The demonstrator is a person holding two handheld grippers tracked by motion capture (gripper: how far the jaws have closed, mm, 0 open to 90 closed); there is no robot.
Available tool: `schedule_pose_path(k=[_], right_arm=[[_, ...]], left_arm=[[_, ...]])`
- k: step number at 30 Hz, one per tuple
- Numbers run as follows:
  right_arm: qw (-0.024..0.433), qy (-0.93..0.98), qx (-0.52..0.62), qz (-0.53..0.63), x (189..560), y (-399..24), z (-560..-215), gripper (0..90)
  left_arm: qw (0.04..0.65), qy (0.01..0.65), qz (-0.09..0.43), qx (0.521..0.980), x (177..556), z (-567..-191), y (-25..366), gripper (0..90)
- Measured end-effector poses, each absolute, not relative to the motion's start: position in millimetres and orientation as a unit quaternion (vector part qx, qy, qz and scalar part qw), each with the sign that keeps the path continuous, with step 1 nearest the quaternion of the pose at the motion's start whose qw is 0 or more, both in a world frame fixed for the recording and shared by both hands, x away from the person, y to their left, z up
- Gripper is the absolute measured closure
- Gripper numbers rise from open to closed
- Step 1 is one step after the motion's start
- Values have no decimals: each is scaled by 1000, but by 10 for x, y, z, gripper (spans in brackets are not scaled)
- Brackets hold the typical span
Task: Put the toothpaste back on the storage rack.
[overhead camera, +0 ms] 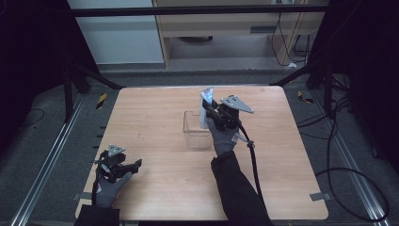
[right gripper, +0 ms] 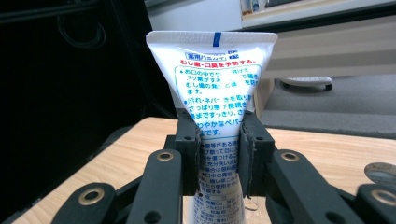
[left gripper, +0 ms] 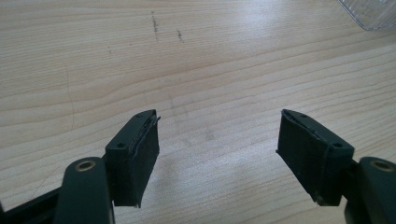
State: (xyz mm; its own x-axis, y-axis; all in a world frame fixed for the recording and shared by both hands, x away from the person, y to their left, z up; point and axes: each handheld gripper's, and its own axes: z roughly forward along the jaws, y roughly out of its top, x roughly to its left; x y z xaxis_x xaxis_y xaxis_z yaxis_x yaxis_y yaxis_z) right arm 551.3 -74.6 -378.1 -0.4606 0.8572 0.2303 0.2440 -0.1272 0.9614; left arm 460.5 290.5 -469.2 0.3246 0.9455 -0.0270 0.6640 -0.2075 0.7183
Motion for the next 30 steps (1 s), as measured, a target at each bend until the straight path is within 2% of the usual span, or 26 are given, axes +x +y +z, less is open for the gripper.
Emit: schedule_pose_path(k=[30], right_arm=[[250,652,472,538,5609,-604,-4211,714]], left_arm=[[326,539,217,746,4603,-4688,2898,283]])
